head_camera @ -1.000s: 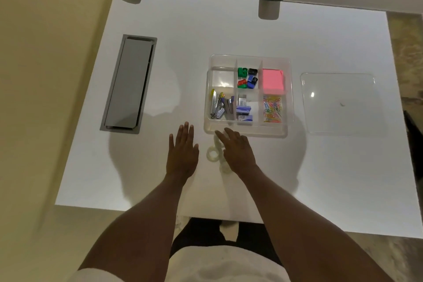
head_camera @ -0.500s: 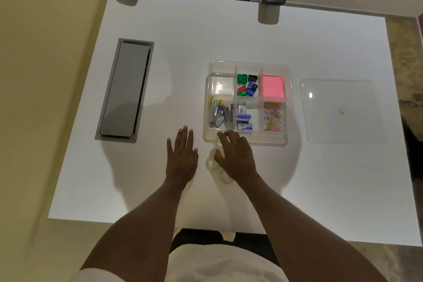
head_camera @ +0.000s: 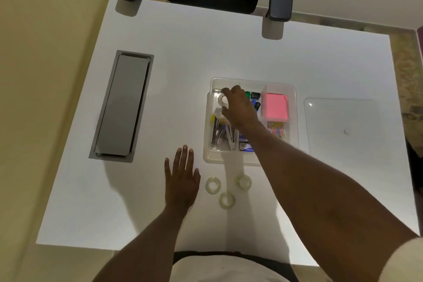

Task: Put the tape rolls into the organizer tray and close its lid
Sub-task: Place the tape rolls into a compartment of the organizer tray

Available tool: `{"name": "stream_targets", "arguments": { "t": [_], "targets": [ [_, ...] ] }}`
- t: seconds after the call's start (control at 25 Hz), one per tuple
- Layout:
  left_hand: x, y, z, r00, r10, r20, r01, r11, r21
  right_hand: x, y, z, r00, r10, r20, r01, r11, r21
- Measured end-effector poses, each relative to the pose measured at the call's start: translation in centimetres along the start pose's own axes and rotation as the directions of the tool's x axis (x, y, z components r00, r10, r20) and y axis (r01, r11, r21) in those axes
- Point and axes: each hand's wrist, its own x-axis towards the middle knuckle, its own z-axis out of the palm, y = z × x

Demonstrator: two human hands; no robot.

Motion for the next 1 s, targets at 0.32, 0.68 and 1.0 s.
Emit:
{"name": "stream_targets", "arguments": {
  "t": [0.32,0.68,1.0],
  "targets": [
    [0.1,-0.5,0.9,1.0,-0.004,0.012,0.004,1.0,-0.013,5.0,-1.2,1.8,0.985,0.068,0.159,-0.038,0.982,-0.183],
    [0.2,-0.2,0.3,0.998,-0.025,0.063,0.024,1.0,0.01,4.2,-1.2,2.7,0.999,0.045,-0.029,-0.05,0.982,-0.181],
    [0.1,0.9,-1.8,0.988,-0.047,0.145,0.041,0.998,0.044,-5.6,-1.3,3.5,0.973,-0.003,-0.23,-0.016,0.996,-0.083]
  ]
}}
